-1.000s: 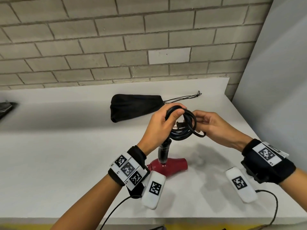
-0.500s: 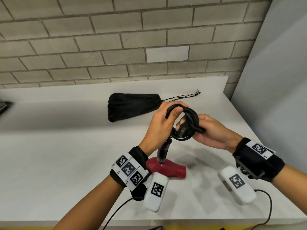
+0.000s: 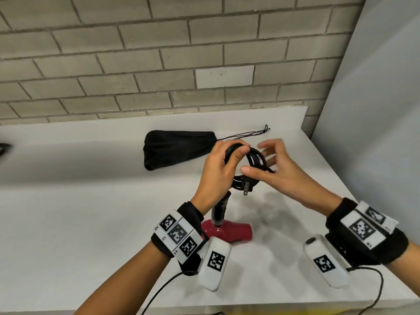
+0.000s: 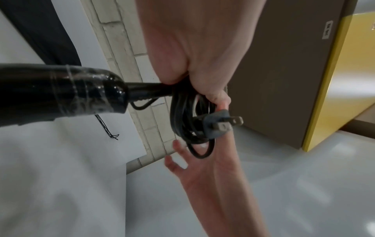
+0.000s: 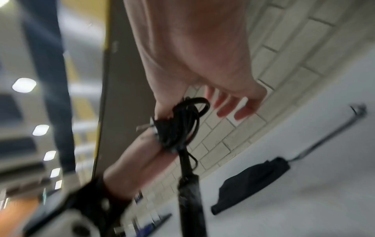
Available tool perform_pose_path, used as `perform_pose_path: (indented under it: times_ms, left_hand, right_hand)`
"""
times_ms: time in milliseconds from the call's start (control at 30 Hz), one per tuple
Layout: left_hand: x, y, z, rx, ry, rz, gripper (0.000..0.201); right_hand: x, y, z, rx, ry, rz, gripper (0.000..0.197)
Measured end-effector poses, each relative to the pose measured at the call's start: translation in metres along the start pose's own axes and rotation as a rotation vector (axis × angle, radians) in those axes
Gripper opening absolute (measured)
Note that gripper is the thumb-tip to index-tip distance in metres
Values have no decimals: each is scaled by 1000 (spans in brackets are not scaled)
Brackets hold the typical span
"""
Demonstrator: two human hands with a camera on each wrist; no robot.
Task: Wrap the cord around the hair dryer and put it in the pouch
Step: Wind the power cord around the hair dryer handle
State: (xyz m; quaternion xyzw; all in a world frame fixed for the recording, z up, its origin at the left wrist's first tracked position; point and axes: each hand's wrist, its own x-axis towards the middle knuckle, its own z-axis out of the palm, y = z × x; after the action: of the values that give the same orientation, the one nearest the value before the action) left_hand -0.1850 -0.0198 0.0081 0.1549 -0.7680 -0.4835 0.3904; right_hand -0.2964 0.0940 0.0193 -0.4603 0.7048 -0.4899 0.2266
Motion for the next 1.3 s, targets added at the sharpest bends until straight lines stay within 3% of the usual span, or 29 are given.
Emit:
perform_pose_path:
  times_ms: [67, 133, 200, 333, 500, 667, 833, 967, 1067, 1133, 1200, 1267, 1300]
  left_hand:
    - [3, -2, -4, -13, 21, -43, 22]
    - [5, -4, -8, -19, 30, -67, 23]
    - [5, -3, -9, -15, 22, -71, 21]
    - [5, -2, -9, -4, 21, -71, 19]
    - [5, -6, -12, 18, 59, -71, 23]
    - [4, -9, -13, 21, 105, -57, 21]
    - [6, -14, -15, 18, 171, -65, 34]
    - [5, -15, -16, 40, 212, -86, 32]
    - [2, -10, -19, 33, 175, -102, 38]
    - [1, -7, -20, 42, 135, -98, 35]
    - [0, -5, -20, 82, 118, -75, 23]
    - [-2, -4, -19, 135, 115, -45, 22]
    - [-3, -4, -19, 152, 108, -33, 23]
  right_hand:
    - [-9, 3, 1, -234, 169, -289, 72]
    - [-17, 8, 3, -605, 177, -566, 80]
    - [-17, 12, 8, -858, 178, -673, 71]
    - [-15, 7, 23, -798, 284, -712, 34]
    - [-12, 0, 33, -826, 195, -736, 17]
    - [-22, -10, 43, -609, 48, -817, 24]
    - [-47, -3, 38, -608, 17, -933, 18]
    - [-63, 22, 33, -481, 161, -838, 21]
    - [-69, 46, 34, -562, 265, -719, 27]
    - [-67, 51, 34, -594, 251, -649, 32]
    - [-62, 44, 32, -592, 168, -585, 24]
    - [-57, 32, 31, -495, 59, -491, 15]
    - [-55, 26, 31, -416, 47, -430, 23]
